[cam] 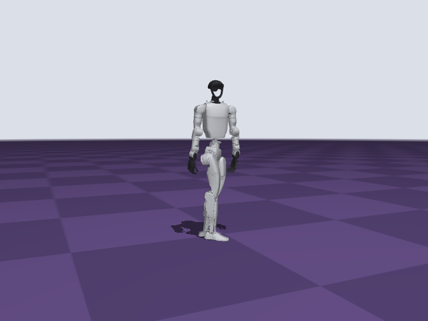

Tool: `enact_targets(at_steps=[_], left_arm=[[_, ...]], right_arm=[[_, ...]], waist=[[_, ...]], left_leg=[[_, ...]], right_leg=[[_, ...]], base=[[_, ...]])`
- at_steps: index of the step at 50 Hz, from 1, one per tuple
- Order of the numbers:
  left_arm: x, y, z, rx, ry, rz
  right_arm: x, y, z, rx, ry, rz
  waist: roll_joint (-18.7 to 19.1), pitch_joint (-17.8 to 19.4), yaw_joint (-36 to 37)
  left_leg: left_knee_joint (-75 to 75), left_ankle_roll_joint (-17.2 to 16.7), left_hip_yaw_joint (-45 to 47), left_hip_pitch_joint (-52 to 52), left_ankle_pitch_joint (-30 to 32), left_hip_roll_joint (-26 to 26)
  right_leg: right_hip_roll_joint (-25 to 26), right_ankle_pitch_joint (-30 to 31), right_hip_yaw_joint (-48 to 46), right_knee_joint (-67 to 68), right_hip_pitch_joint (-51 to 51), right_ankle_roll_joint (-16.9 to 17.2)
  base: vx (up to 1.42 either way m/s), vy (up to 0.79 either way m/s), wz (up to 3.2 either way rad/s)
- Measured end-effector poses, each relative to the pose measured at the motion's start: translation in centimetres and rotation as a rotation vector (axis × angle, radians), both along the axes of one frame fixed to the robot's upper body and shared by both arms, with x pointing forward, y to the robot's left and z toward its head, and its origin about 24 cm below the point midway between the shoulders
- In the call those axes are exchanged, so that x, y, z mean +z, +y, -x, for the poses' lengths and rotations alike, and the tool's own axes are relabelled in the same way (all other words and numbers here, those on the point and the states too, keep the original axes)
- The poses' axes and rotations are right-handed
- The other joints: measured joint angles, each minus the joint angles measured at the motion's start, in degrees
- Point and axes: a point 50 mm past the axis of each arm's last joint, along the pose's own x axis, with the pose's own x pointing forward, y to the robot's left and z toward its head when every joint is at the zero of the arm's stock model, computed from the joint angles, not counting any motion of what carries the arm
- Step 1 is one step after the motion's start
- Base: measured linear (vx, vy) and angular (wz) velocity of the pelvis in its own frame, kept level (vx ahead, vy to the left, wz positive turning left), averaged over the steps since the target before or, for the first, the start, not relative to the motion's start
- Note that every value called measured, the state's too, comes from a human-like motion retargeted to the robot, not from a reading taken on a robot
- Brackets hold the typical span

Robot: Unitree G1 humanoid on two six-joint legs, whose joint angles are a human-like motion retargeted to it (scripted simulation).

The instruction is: In place motions

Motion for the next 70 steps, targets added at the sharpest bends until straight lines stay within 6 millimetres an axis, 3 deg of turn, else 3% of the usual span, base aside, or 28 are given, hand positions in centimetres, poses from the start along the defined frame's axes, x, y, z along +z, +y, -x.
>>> enact_targets(at_steps=[6,9,13,21,30,40,45,51,57,63,64,65,70], left_arm=[[0.1,0.0,1.4,-0.011,0.056,-0.004],[0.1,0.3,1.6,-0.013,0.065,-0.014],[0.2,1.0,1.7,0.000,0.068,-0.035],[0.4,2.6,1.6,0.048,0.067,-0.092],[0.6,2.6,4.0,0.133,0.129,-0.113],[1.2,1.4,8.7,0.211,0.253,-0.100],[1.4,0.9,9.8,0.229,0.272,-0.066],[1.2,0.7,9.1,0.207,0.254,-0.058],[0.9,1.1,7.3,0.145,0.223,-0.086],[0.8,1.8,6.1,0.056,0.202,-0.112],[0.8,1.9,5.9,0.049,0.198,-0.109],[0.7,1.9,5.8,0.041,0.194,-0.105],[0.7,1.7,5.9,0.099,0.184,-0.084]], right_arm=[[0.1,-0.6,-2.5,0.017,-0.077,0.011],[0.2,-1.2,-3.2,0.010,-0.093,0.024],[0.3,-2.0,-3.2,0.022,-0.091,0.042],[0.4,-2.4,-2.2,0.028,-0.069,0.043],[0.1,-1.1,-2.9,0.062,-0.100,-0.004],[0.1,1.6,-7.5,0.191,-0.254,-0.114],[0.2,2.8,-8.6,0.267,-0.297,-0.158],[0.0,2.7,-7.7,0.321,-0.263,-0.161],[-0.1,1.3,-5.5,0.304,-0.171,-0.117],[0.0,-0.2,-3.8,0.234,-0.096,-0.058],[0.0,-0.4,-3.7,0.219,-0.091,-0.050],[0.1,-0.5,-3.6,0.202,-0.088,-0.042],[0.1,-0.4,-4.8,0.197,-0.116,-0.040]], waist=[[-0.5,-0.8,4.1],[-0.8,-1.2,3.8],[-2.5,-2.8,12.0],[-6.8,-5.0,21.2],[-10.8,-7.2,30.1],[-12.1,-6.8,34.4],[-12.4,-6.5,34.5],[-12.5,-6.4,34.5],[-12.2,-5.8,41.2],[-11.2,-6.2,37.9],[-10.9,-6.4,34.5],[-10.6,-6.7,29.6],[-9.2,-6.2,25.5]], left_leg=[[0.9,1.7,-7.9,-1.2,0.7,-1.1],[1.4,3.0,-16.1,-2.8,1.7,-2.3],[1.6,4.0,-19.1,-2.9,2.6,-3.9],[2.0,6.1,-31.1,-4.7,5.6,-8.5],[1.4,6.8,-37.3,-6.3,8.7,-12.4],[1.5,6.7,-39.8,-7.4,10.1,-13.5],[1.4,6.5,-39.8,-7.6,10.5,-13.4],[1.3,6.5,-39.2,-7.5,10.4,-13.2],[0.4,8.4,-29.1,-7.4,10.4,-12.4],[-0.8,7.8,-25.0,-6.0,9.3,-11.0],[-0.7,6.8,-26.8,-5.4,8.7,-10.5],[-0.4,5.4,-30.3,-4.7,8.0,-10.0],[-0.7,4.7,-23.5,-3.0,5.8,-7.7]], right_leg=[[-3.0,-2.9,-7.3,0.4,2.5,-1.0],[-5.4,-4.5,-15.0,1.2,2.9,-1.5],[-7.0,-6.4,-16.4,0.8,6.0,-1.6],[-10.5,-9.8,-26.5,0.2,10.8,-1.9],[-13.3,-12.3,-35.7,-0.2,13.6,-1.3],[-14.1,-13.2,-39.4,-0.2,14.5,-0.9],[-14.0,-13.2,-40.3,-0.5,14.7,-0.9],[-13.9,-13.0,-39.9,-0.6,14.8,-1.0],[-11.8,-11.7,-29.8,0.0,13.2,-2.1],[-10.6,-10.3,-25.3,0.4,11.1,-2.5],[-11.0,-10.2,-26.7,0.5,10.7,-2.3],[-11.9,-10.3,-29.8,0.4,10.4,-2.0],[-9.8,-7.9,-21.2,1.5,7.3,-2.1]], base=[[0.21,0.03,1.17],[0.23,0.06,2.19],[0.24,0.10,0.79],[0.17,0.11,1.56],[0.09,0.11,1.17],[0.01,0.05,0.40],[0.00,0.00,0.04],[0.00,0.00,-0.07],[-0.02,-0.04,-1.42],[-0.06,-0.09,-0.66],[-0.12,-0.15,0.74],[-0.13,-0.14,0.67],[-0.15,-0.15,-1.54]])
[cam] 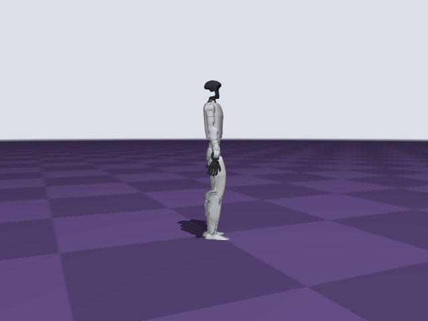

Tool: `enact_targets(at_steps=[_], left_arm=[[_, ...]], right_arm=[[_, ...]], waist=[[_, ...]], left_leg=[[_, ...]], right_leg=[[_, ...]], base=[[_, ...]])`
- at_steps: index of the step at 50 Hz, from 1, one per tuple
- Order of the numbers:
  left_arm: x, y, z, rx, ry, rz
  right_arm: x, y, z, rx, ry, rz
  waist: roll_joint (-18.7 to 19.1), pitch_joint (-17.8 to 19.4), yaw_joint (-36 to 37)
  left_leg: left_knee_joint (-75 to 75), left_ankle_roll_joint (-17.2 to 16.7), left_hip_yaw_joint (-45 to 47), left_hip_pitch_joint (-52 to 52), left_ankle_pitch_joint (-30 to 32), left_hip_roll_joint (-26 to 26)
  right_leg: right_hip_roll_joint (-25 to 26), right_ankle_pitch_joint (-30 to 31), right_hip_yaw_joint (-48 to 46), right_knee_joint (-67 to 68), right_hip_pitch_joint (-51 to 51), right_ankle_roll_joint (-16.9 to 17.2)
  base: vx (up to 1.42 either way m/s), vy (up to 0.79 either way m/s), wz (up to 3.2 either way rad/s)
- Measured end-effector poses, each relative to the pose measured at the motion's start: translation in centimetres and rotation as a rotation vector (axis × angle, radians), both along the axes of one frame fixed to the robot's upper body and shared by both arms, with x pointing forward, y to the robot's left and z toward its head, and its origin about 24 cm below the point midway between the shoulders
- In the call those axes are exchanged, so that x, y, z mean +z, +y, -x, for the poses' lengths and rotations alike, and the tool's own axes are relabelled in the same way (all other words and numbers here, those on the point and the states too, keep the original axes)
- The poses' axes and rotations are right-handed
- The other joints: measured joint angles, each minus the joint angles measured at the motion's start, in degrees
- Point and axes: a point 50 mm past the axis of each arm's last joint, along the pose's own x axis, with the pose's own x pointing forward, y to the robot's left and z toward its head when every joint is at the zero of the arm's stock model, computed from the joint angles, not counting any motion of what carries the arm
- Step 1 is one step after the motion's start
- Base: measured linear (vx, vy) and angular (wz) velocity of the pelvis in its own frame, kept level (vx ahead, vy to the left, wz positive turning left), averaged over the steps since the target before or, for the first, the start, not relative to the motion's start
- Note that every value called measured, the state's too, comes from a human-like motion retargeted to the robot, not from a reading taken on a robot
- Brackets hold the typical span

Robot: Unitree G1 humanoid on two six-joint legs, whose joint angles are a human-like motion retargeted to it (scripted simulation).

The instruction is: In place motions

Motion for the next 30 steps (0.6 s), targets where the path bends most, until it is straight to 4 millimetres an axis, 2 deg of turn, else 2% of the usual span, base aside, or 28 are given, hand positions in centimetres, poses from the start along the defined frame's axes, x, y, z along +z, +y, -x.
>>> enact_targets(at_steps=[4,8,15,19,23,30], left_arm=[[0.1,0.1,0.4,0.023,0.009,0.007],[0.2,0.5,1.0,0.019,0.021,-0.003],[0.4,1.5,1.2,0.021,0.015,-0.023],[0.3,2.2,0.6,-0.004,-0.003,-0.038],[0.1,2.3,-1.6,-0.056,-0.062,-0.037],[-0.4,1.4,-6.2,-0.144,-0.197,-0.009]], right_arm=[[0.0,0.5,-1.4,0.017,-0.045,-0.023],[0.1,1.2,-2.6,0.030,-0.086,-0.046],[0.2,1.4,-3.4,0.000,-0.096,-0.032],[0.2,0.7,-2.6,-0.057,-0.070,0.014],[0.3,-0.7,-1.2,-0.155,-0.044,0.080],[0.6,-2.1,4.1,-0.367,0.105,0.177]], waist=[[1.3,0.1,-4.7],[2.7,0.0,-10.5],[5.4,2.1,-21.4],[7.3,3.4,-27.6],[9.7,5.5,-32.1],[11.6,6.7,-34.2]], left_leg=[[0.0,-1.1,4.6,1.2,-1.9,1.7],[-0.3,-3.1,13.2,2.7,-3.7,3.5],[-1.2,-6.4,27.6,5.4,-5.2,6.3],[-0.7,-7.4,30.9,4.9,-6.0,7.9],[-0.1,-8.3,34.0,4.3,-6.5,9.5],[0.9,-9.7,37.9,3.7,-7.1,10.1]], right_leg=[[1.7,2.6,5.7,0.4,-2.6,0.5],[4.1,5.9,12.3,0.4,-5.5,1.5],[10.8,10.0,26.2,-0.3,-8.7,3.2],[13.0,10.6,28.0,-0.8,-10.1,4.6],[14.6,10.6,28.6,-1.0,-11.7,6.1],[15.2,10.5,29.5,-1.3,-13.5,7.5]], base=[[-0.21,-0.14,-1.88],[-0.22,-0.14,-2.05],[-0.30,-0.11,-1.87],[-0.26,-0.01,-1.38],[-0.17,0.07,-0.97],[-0.05,0.06,-0.61]])
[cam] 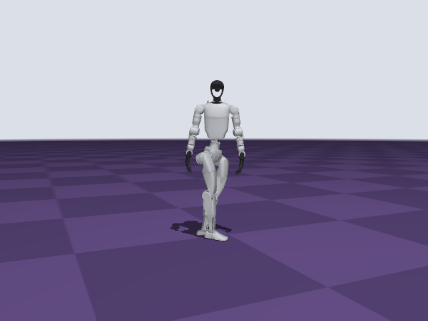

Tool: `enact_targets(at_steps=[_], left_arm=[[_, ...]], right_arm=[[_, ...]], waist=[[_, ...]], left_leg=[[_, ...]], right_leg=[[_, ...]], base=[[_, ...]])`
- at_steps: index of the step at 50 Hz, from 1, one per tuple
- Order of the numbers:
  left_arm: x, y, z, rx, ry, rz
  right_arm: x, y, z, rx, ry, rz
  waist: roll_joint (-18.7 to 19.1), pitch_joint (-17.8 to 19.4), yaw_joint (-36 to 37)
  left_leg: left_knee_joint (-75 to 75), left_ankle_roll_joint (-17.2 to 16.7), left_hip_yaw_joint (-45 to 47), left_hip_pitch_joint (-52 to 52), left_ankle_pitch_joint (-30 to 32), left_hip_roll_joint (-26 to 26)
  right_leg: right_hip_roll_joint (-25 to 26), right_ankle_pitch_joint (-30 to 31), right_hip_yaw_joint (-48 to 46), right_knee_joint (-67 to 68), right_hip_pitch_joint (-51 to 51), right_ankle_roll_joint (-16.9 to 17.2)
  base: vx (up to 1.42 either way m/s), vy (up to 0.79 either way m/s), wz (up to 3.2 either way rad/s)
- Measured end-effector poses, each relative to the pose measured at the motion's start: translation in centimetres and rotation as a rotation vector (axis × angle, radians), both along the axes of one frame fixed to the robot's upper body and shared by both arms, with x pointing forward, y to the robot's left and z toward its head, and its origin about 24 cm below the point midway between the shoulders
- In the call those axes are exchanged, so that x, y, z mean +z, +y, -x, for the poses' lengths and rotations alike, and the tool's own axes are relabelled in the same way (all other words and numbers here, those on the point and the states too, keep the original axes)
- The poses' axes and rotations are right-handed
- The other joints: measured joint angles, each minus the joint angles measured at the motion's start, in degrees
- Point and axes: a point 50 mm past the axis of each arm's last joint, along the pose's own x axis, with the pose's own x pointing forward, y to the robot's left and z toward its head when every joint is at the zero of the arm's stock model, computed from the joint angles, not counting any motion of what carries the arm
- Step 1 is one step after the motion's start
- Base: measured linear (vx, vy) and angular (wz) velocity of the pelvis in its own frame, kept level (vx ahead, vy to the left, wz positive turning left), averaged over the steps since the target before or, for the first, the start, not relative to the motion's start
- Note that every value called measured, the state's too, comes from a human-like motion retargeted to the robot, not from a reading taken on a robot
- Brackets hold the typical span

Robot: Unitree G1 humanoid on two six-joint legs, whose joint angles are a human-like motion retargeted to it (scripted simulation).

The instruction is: In place motions

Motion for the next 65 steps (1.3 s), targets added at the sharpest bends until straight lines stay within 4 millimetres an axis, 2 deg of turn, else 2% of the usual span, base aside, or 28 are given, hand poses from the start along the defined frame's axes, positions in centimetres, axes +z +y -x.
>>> enact_targets(at_steps=[4,8,12,19,23,26,35,41,45,49,54,57,61,65], left_arm=[[-0.1,-1.1,-1.5,-0.006,-0.046,0.030],[-0.2,-2.0,-1.9,0.003,-0.062,0.066],[-0.3,-2.8,-1.3,0.009,-0.044,0.086],[-0.3,-2.6,0.8,-0.013,0.042,0.071],[-0.2,-1.9,1.0,-0.026,0.052,0.044],[-0.1,-1.3,0.3,-0.030,0.031,0.032],[0.2,0.5,-2.6,-0.060,-0.059,-0.018],[0.3,1.0,-2.4,-0.033,-0.045,-0.044],[0.3,1.2,-0.8,0.026,-0.006,-0.062],[0.3,1.1,1.6,0.098,0.056,-0.070],[0.4,0.3,4.6,0.178,0.137,-0.056],[0.5,-0.4,5.8,0.196,0.170,-0.039],[0.5,-1.4,6.8,0.181,0.199,-0.006],[0.3,-2.5,7.0,0.145,0.206,0.006]], right_arm=[[0.1,0.6,2.7,-0.050,0.085,-0.028],[0.0,1.5,3.8,-0.024,0.107,-0.090],[-0.3,2.3,3.6,0.046,0.098,-0.158],[-0.7,2.5,1.5,0.155,0.026,-0.185],[-0.7,1.9,0.7,0.154,-0.014,-0.168],[-0.5,1.0,0.6,0.117,-0.020,-0.138],[0.4,-1.9,2.9,0.019,0.053,-0.032],[0.6,-2.8,3.1,0.033,0.045,0.005],[0.3,-2.6,1.1,0.054,-0.032,0.000],[-0.1,-1.5,-3.0,0.096,-0.178,-0.038],[0.1,1.3,-8.8,0.166,-0.392,-0.131],[0.5,3.4,-11.2,0.210,-0.489,-0.203],[0.8,5.6,-12.6,0.300,-0.544,-0.290],[0.7,6.8,-12.2,0.441,-0.525,-0.330]], waist=[[-0.2,0.3,-0.1],[-0.6,0.6,-0.2],[-1.1,0.5,0.6],[-2.3,0.0,3.2],[-3.4,-0.9,5.9],[-4.2,-1.7,9.1],[-8.3,-3.9,21.9],[-12.0,-4.4,30.5],[-14.1,-4.5,35.4],[-14.7,-5.0,38.1],[-14.5,-5.6,38.6],[-14.5,-6.4,39.0],[-14.2,-7.5,37.9],[-13.2,-7.9,32.9]], left_leg=[[0.5,-0.5,0.8,0.1,-0.1,0.1],[0.9,-0.6,0.9,0.1,-0.1,0.2],[1.0,-0.5,0.6,-0.1,-0.1,0.2],[1.2,0.7,-2.8,-0.3,0.1,0.2],[1.5,2.1,-7.1,-0.8,0.4,-0.1],[1.7,3.3,-11.4,-1.6,0.8,-0.8],[3.5,7.7,-30.2,-5.0,2.9,-5.0],[4.4,10.0,-43.1,-6.3,5.3,-9.8],[4.3,10.7,-48.3,-6.7,7.0,-12.1],[3.9,11.0,-50.3,-7.4,8.2,-12.9],[2.7,11.1,-51.7,-7.8,9.8,-13.4],[1.7,11.0,-51.6,-7.9,10.6,-13.5],[0.7,11.1,-53.6,-7.8,10.9,-14.3],[-0.2,11.7,-58.9,-6.5,10.4,-15.8]], right_leg=[[-0.2,-0.1,0.0,0.0,-0.3,0.3],[-0.2,-0.1,0.1,0.1,-0.4,0.2],[-0.3,0.1,0.0,0.1,-0.4,-0.4],[-0.4,0.5,-0.5,0.1,1.2,-4.5],[-1.7,-0.8,-2.5,0.1,2.8,-6.4],[-3.3,-2.1,-5.1,-0.2,4.3,-7.4],[-11.5,-7.6,-22.7,-0.7,11.5,-7.9],[-15.7,-11.2,-33.7,-0.3,16.3,-7.9],[-17.5,-12.6,-38.5,-0.2,18.5,-7.7],[-18.1,-13.5,-41.8,-0.2,19.5,-7.5],[-18.0,-14.2,-44.2,-0.3,20.1,-7.3],[-18.0,-14.4,-45.1,-0.6,20.1,-7.2],[-18.0,-14.5,-47.6,-1.3,20.0,-7.1],[-18.1,-14.8,-53.1,-1.9,20.5,-6.8]], base=[[-0.01,0.01,-0.18],[0.00,0.00,0.00],[0.00,0.00,0.00],[0.07,-0.03,0.56],[0.18,-0.04,1.30],[0.23,0.00,1.66],[0.27,0.11,1.98],[0.26,0.21,1.99],[0.11,0.19,1.41],[0.04,0.09,0.88],[-0.01,0.02,0.54],[-0.03,-0.02,0.28],[-0.02,-0.04,0.46],[-0.04,-0.03,1.11]])
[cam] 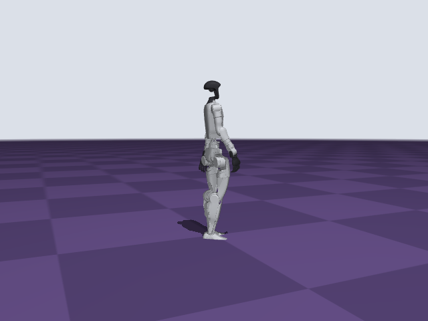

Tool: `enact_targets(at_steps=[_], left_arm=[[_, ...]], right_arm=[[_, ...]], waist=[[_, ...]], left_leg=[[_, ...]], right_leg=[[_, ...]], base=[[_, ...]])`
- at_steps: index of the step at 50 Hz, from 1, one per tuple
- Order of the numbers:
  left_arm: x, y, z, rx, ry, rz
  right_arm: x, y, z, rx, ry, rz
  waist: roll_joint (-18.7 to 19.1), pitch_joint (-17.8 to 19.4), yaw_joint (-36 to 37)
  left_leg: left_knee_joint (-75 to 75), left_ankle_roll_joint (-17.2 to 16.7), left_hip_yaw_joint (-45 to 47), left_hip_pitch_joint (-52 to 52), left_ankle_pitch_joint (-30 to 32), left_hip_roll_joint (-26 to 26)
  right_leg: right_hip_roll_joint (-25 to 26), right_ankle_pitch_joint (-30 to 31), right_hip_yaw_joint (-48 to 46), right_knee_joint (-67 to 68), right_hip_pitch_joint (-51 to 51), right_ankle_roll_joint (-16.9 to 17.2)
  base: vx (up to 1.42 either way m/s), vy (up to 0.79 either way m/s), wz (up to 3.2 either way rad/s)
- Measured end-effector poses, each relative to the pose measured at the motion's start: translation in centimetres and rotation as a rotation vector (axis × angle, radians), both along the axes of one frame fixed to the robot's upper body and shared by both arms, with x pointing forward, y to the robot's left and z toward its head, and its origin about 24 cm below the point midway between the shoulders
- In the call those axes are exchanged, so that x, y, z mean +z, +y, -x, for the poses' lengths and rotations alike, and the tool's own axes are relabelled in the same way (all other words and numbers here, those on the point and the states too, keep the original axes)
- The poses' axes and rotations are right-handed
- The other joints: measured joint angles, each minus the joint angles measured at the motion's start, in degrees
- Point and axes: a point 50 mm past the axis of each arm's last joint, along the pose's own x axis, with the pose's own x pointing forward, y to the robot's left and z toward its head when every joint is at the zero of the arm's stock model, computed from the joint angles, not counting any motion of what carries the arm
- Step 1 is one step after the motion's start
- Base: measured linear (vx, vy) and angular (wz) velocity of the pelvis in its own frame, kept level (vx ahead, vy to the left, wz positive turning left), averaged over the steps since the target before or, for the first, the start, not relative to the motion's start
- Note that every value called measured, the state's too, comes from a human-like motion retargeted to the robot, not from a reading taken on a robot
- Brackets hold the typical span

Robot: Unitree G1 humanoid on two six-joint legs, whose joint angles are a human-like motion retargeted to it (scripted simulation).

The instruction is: In place motions

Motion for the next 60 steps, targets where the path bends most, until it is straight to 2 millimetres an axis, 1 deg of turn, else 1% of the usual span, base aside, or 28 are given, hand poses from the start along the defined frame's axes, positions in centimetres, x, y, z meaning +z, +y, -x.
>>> enact_targets(at_steps=[2,5,7,10,12,13,15,18,21,25,28,31,35,43,48,54,60], left_arm=[[-0.1,-0.3,-0.1,-0.028,-0.003,-0.010],[-0.2,-0.4,-0.5,-0.084,-0.003,-0.022],[-0.2,-0.3,-0.7,-0.120,-0.002,-0.020],[-0.2,0.1,-1.3,-0.181,-0.004,-0.011],[-0.2,0.3,-1.8,-0.199,-0.015,-0.007],[-0.3,0.4,-2.0,-0.200,-0.023,-0.007],[-0.3,0.4,-2.6,-0.186,-0.045,0.001],[-0.4,-0.1,-3.2,-0.113,-0.076,0.018],[-0.5,-0.4,-3.7,-0.056,-0.102,0.029],[-0.6,-0.4,-4.4,-0.038,-0.124,0.033],[-0.6,-0.3,-4.6,-0.057,-0.128,0.036],[-0.5,-0.2,-4.6,-0.075,-0.124,0.039],[-0.5,-0.4,-4.3,-0.080,-0.112,0.045],[-0.5,-1.0,-3.6,-0.092,-0.088,0.064],[-0.5,-1.3,-3.2,-0.099,-0.075,0.071],[-0.5,-1.4,-3.0,-0.091,-0.070,0.071],[-0.5,-1.2,-3.0,-0.089,-0.070,0.065]], right_arm=[[-0.3,0.1,0.8,0.074,0.024,0.031],[-0.9,-0.2,2.7,0.166,0.081,0.093],[-1.3,-0.6,4.1,0.192,0.126,0.132],[-1.7,-1.8,7.0,0.205,0.233,0.200],[-1.8,-2.7,8.8,0.196,0.303,0.235],[-1.8,-3.2,9.7,0.189,0.337,0.252],[-1.7,-4.1,11.2,0.163,0.398,0.288],[-1.4,-5.2,13.2,0.111,0.485,0.326],[-1.0,-6.0,14.7,0.031,0.560,0.331],[-0.8,-6.3,15.7,-0.093,0.612,0.310],[-0.8,-6.1,15.7,-0.156,0.605,0.296],[-1.0,-5.7,15.1,-0.170,0.584,0.279],[-1.3,-4.9,13.9,-0.132,0.543,0.252],[-1.8,-3.0,10.7,-0.007,0.419,0.190],[-1.8,-2.4,9.4,0.027,0.375,0.166],[-1.8,-2.6,9.2,0.016,0.369,0.167],[-1.7,-3.5,10.4,-0.003,0.419,0.204]], waist=[[0.5,0.1,-1.4],[1.0,0.3,-1.8],[1.1,0.2,-0.7],[0.7,0.2,4.1],[0.5,0.2,7.4],[0.8,0.2,7.8],[1.4,0.1,5.2],[2.1,0.1,5.3],[2.6,0.0,4.8],[3.0,0.0,4.2],[3.1,0.0,4.1],[3.1,-0.1,4.1],[3.1,-0.3,3.9],[2.9,-0.5,4.2],[2.7,-0.5,4.4],[2.6,-0.5,4.7],[2.6,-0.7,4.6]], left_leg=[[-0.4,0.5,-1.3,0.6,-0.1,-0.5],[-0.5,0.7,-0.9,0.8,-0.2,-0.5],[-0.1,0.3,0.8,0.3,-0.2,0.1],[1.6,-0.8,6.6,-1.8,0.2,2.1],[1.7,-1.0,10.3,-2.2,0.4,2.9],[1.4,-0.8,10.8,-1.9,0.3,2.9],[1.2,-1.3,8.5,-1.4,-0.1,2.8],[0.9,-1.0,9.7,-1.2,-0.1,3.0],[0.7,-1.0,10.2,-1.2,-0.1,3.2],[0.6,-1.0,10.8,-1.0,-0.3,3.5],[0.5,-1.0,11.3,-0.7,-0.5,3.7],[0.4,-1.1,11.9,-0.5,-0.7,3.9],[0.3,-1.2,12.5,-0.3,-0.8,4.1],[0.3,-1.2,12.8,0.2,-1.0,4.2],[0.4,-1.2,12.8,0.4,-1.1,4.1],[0.4,-1.1,12.6,0.4,-1.0,4.0],[0.5,-1.0,12.1,0.2,-0.8,3.9]], right_leg=[[0.1,-0.1,-1.2,0.0,0.2,0.1],[0.3,-0.1,-1.0,-0.1,0.3,0.0],[0.3,0.1,0.4,-0.2,0.2,-0.1],[0.2,0.8,6.0,-0.1,-0.4,-0.5],[0.3,1.2,9.6,0.1,-0.9,-0.7],[0.5,1.2,10.1,0.2,-1.0,-0.7],[0.2,1.1,7.8,0.0,-0.9,-0.4],[0.6,1.2,9.0,0.0,-0.9,-0.4],[0.7,1.2,9.5,0.0,-1.1,-0.4],[1.0,1.3,10.2,0.1,-1.3,-0.4],[1.1,1.3,10.7,0.2,-1.5,-0.4],[1.2,1.4,11.4,0.3,-1.6,-0.5],[1.4,1.5,11.9,0.3,-1.7,-0.6],[1.4,1.5,12.6,0.5,-1.6,-0.7],[1.4,1.5,12.7,0.5,-1.5,-0.7],[1.3,1.5,12.6,0.6,-1.5,-0.7],[1.2,1.3,12.1,0.7,-1.3,-0.6]], base=[[-0.01,-0.01,0.48],[0.00,0.00,-0.12],[0.01,0.00,-0.80],[0.02,0.00,-1.62],[0.01,-0.01,-1.50],[0.00,-0.01,-0.44],[0.00,-0.01,0.45],[0.01,0.00,-0.23],[0.01,0.00,-0.20],[0.00,0.00,-0.05],[0.00,-0.01,-0.21],[0.01,-0.01,-0.23],[0.00,0.00,-0.05],[0.00,0.00,0.00],[0.00,0.00,0.00],[0.00,0.00,0.00],[0.00,0.00,0.00]])
